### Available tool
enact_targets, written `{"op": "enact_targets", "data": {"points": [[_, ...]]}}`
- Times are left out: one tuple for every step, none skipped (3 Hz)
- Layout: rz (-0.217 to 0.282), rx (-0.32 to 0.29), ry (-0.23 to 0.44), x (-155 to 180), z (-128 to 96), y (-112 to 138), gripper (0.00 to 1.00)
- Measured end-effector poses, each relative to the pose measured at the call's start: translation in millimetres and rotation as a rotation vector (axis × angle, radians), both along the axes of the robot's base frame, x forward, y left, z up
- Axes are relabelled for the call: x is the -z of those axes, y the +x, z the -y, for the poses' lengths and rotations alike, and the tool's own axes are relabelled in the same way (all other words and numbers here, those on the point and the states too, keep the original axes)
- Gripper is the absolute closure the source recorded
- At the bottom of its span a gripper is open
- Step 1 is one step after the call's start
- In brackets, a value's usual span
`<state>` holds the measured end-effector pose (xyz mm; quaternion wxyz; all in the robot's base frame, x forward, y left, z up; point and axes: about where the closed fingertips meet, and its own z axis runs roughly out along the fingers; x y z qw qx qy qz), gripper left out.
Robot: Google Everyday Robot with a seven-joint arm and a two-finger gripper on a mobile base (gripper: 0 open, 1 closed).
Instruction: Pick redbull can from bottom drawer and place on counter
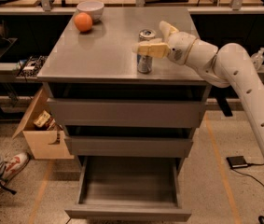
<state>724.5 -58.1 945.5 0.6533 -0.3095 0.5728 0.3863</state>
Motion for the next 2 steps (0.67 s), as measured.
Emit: {"op": "enact_targets", "data": {"points": [[0.018, 0.061, -0.064, -9.6, 24.5, 3.5, 0.0], [0.008, 0.13, -0.169, -18.4, 57.5, 4.2, 0.0]]}}
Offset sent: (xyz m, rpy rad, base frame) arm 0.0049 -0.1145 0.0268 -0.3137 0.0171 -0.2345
